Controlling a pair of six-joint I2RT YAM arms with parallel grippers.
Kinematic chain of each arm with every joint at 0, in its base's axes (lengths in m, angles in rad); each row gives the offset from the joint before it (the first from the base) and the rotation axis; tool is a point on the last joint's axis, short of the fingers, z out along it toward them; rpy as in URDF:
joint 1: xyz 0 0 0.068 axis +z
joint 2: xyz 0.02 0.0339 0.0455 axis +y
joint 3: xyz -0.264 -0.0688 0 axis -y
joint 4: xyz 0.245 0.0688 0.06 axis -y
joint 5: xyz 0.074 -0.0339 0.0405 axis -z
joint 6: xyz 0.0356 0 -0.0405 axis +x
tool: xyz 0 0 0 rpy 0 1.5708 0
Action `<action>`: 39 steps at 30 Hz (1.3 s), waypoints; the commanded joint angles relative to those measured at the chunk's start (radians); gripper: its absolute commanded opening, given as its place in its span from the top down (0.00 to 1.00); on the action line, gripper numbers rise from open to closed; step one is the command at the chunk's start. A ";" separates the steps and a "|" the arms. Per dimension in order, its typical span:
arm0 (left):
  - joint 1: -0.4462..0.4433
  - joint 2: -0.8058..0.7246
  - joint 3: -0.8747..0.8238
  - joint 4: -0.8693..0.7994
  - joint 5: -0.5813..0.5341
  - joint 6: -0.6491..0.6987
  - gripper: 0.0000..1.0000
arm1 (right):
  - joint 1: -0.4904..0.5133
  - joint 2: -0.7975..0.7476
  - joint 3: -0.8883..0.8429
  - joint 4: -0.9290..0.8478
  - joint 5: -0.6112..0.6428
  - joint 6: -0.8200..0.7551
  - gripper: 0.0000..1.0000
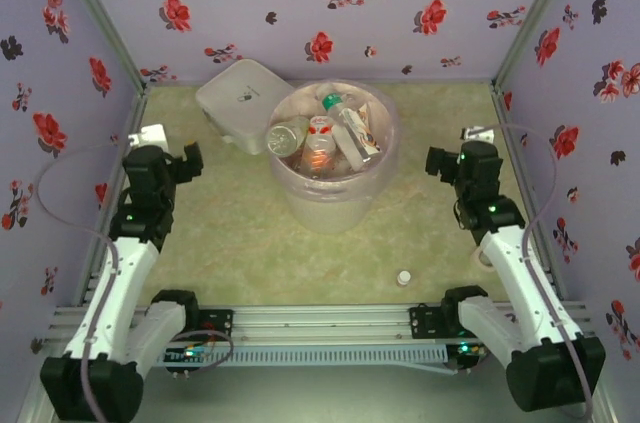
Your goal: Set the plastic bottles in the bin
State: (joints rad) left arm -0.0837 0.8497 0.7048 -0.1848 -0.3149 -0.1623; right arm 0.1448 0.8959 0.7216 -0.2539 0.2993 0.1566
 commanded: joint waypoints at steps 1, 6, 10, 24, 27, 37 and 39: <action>0.039 0.003 -0.111 0.200 -0.038 -0.058 0.00 | -0.021 0.012 -0.118 0.274 0.131 -0.014 0.00; 0.044 0.135 -0.291 0.506 -0.030 -0.013 0.00 | -0.023 0.127 -0.330 0.607 0.260 -0.020 0.00; 0.045 0.340 -0.362 0.769 0.000 0.044 0.00 | -0.030 0.244 -0.353 0.684 0.260 -0.053 0.01; 0.061 0.698 -0.318 1.098 0.137 0.151 0.00 | -0.042 0.608 -0.391 1.201 0.098 -0.100 0.01; 0.059 0.698 -0.318 1.095 0.137 0.155 0.00 | -0.040 0.695 -0.399 1.320 0.107 -0.114 0.01; 0.059 0.697 -0.317 1.091 0.137 0.155 0.00 | -0.050 0.663 -0.376 1.226 0.127 -0.085 0.01; 0.060 0.697 -0.318 1.093 0.134 0.155 0.00 | -0.050 0.668 -0.377 1.235 0.127 -0.088 0.01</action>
State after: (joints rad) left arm -0.0322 1.5478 0.3851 0.8616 -0.1822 -0.0288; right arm 0.0998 1.5726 0.3389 0.9390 0.4179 0.0704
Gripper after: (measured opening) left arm 0.997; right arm 0.995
